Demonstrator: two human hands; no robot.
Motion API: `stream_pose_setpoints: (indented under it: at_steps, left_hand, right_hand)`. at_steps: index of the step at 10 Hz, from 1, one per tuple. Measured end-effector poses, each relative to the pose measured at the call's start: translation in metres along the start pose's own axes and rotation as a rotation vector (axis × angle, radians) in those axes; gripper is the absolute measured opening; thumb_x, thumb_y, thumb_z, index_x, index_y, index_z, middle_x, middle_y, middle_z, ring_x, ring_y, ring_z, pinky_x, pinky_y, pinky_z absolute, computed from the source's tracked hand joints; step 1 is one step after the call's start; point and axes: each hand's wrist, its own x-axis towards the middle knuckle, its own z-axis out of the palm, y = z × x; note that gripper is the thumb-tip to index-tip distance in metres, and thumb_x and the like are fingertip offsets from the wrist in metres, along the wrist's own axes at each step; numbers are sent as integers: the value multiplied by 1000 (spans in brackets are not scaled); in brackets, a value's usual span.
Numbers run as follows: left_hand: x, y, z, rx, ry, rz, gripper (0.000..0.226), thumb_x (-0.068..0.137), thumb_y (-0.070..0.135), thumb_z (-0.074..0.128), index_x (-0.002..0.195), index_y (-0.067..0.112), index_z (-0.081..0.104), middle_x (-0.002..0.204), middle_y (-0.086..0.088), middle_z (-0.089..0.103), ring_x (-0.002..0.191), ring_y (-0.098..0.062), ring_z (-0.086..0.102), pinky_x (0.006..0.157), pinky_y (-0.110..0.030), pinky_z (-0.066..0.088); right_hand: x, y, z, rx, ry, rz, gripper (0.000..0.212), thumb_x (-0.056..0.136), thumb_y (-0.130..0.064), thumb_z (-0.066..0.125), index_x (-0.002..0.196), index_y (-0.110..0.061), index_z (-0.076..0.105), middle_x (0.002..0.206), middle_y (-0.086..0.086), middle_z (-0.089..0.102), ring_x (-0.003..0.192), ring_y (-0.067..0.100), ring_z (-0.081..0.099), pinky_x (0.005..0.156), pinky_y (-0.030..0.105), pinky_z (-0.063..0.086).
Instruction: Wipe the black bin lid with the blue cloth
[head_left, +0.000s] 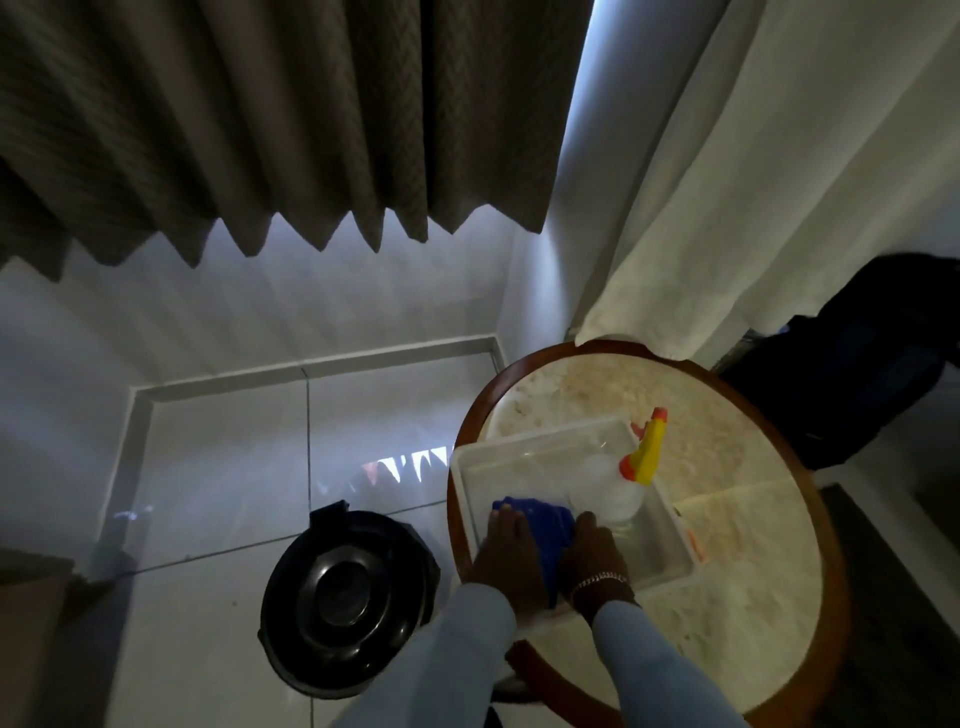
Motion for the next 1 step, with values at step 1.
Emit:
stream_pose_setpoints:
  at_steps: [1]
  left_hand:
    - [-18, -1, -47, -46, 224, 140, 74, 96, 23, 46, 152, 8, -1, 163, -13, -4, 151, -26, -4, 125, -40, 5]
  right_hand:
    - [-27, -29, -26, -91, 133, -235, 40, 90, -29, 53, 128, -19, 41, 127, 6, 52, 113, 24, 54, 95, 37, 50]
